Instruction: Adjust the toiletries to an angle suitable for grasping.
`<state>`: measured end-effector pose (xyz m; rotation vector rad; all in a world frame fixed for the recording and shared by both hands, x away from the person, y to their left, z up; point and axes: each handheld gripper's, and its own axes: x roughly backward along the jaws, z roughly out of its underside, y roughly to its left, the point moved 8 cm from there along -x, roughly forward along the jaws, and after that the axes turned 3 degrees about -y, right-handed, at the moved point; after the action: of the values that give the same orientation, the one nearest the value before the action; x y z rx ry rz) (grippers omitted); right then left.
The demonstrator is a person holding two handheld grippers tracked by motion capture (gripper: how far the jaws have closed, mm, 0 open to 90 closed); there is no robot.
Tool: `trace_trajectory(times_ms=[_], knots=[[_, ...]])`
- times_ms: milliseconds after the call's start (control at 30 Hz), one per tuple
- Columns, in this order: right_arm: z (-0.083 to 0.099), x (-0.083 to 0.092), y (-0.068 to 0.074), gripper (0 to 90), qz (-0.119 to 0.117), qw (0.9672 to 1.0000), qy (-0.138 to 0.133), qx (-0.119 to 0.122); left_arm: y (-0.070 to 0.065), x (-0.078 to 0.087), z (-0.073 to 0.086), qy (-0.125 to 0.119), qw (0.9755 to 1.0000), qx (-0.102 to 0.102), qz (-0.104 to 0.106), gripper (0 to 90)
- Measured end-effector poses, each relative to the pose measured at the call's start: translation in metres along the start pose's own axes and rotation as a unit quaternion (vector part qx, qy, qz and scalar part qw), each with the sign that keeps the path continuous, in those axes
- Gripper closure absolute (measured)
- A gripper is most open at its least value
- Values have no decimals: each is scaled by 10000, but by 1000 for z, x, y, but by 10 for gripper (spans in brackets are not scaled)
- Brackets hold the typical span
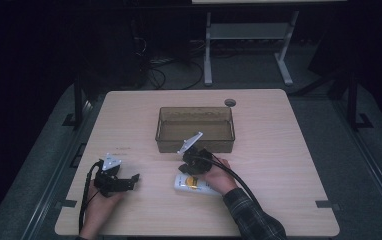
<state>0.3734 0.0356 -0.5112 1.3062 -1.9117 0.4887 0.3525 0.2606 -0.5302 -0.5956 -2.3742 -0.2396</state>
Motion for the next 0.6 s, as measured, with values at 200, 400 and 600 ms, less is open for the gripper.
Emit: trace_trajectory(times_ms=[200,400,600], knots=[[-3,-4,9,896,-116,9999,31,90,0,0,0,1,10000,-1,2,121],[-5,-8,18,896,-238,9996,49,152,0,0,0,-10,10000,4,0,121],[-7,-11,25,895,-350,9992,51,181,0,0,0,-20,10000,10,-1,121]])
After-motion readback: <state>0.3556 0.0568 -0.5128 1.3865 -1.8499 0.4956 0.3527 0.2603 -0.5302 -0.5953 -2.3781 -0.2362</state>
